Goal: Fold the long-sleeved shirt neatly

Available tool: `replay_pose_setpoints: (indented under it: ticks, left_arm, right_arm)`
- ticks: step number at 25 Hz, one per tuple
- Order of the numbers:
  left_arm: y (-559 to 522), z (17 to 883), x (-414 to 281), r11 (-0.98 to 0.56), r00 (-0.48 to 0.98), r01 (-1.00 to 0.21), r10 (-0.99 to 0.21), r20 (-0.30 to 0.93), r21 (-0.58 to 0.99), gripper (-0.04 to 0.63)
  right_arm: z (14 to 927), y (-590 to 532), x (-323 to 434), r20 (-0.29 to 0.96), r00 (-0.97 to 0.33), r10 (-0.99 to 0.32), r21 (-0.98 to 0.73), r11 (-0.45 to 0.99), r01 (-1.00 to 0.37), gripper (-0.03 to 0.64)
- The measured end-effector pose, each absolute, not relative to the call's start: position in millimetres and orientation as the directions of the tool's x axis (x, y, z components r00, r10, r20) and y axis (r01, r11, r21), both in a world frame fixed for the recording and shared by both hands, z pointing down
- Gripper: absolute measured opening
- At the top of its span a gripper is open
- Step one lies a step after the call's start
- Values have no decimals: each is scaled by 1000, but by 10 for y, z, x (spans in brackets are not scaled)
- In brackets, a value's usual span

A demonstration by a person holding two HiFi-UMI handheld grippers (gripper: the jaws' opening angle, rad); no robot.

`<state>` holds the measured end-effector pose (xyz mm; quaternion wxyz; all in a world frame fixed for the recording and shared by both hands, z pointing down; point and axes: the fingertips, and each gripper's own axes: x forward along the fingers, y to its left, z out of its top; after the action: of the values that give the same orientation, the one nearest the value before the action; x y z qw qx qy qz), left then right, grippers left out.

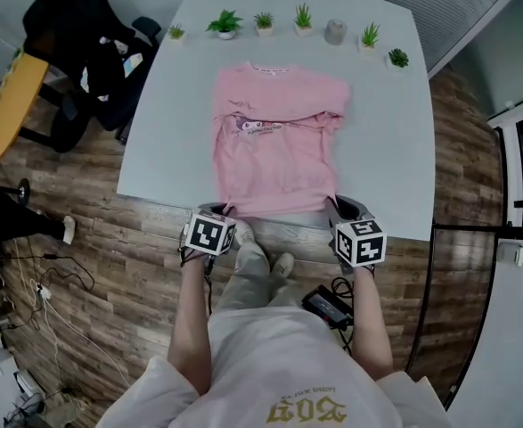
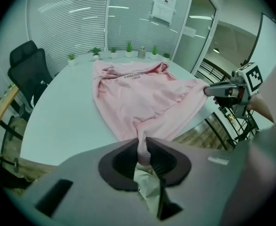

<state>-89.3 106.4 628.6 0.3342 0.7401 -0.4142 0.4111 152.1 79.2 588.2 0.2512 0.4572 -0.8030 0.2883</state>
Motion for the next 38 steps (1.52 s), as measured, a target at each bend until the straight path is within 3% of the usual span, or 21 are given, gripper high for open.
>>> replay_pose_setpoints:
  ticks: [38]
  left_arm:
    - [1300, 4953, -998, -563, 358, -823, -412, 838, 74, 57]
  right_arm:
    - [4539, 1384, 1446, 511, -530, -677, -217, 495, -841, 44]
